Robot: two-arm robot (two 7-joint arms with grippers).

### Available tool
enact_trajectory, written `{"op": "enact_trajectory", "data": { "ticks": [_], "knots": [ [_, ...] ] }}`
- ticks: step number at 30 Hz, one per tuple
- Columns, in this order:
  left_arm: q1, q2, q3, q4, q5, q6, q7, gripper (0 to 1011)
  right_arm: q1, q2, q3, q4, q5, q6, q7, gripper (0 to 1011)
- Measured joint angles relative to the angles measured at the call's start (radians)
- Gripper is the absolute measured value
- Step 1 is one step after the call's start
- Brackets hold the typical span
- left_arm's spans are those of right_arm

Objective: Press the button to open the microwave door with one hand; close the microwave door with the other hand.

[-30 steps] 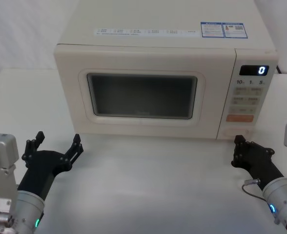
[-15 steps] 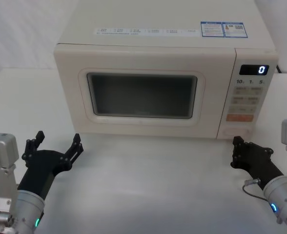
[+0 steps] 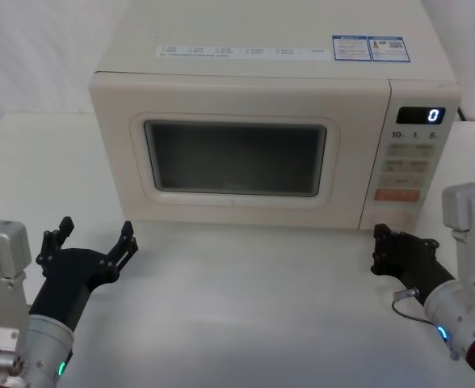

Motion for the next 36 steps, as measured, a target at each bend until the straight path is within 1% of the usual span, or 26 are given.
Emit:
{"op": "enact_trajectory", "data": {
  "ticks": [6, 11, 16, 22, 36],
  "knots": [
    [0.0, 0.0, 0.0, 0.0, 0.0, 0.0, 0.0, 1001, 0.021, -0.016, -0.004, 0.032, -0.01, -0.004, -0.01, 0],
    [0.0, 0.0, 0.0, 0.0, 0.0, 0.0, 0.0, 1001, 0.044, -0.033, 0.003, 0.064, -0.02, -0.01, -0.025, 0],
    [0.0, 0.0, 0.0, 0.0, 0.0, 0.0, 0.0, 1001, 0.058, -0.042, 0.009, 0.078, -0.025, -0.013, -0.03, 0],
    [0.0, 0.0, 0.0, 0.0, 0.0, 0.0, 0.0, 1001, 0.058, -0.049, 0.02, 0.08, -0.03, -0.016, -0.036, 0],
    [0.0, 0.0, 0.0, 0.0, 0.0, 0.0, 0.0, 1001, 0.047, -0.052, 0.041, 0.071, -0.044, -0.009, -0.045, 0]
  ]
}}
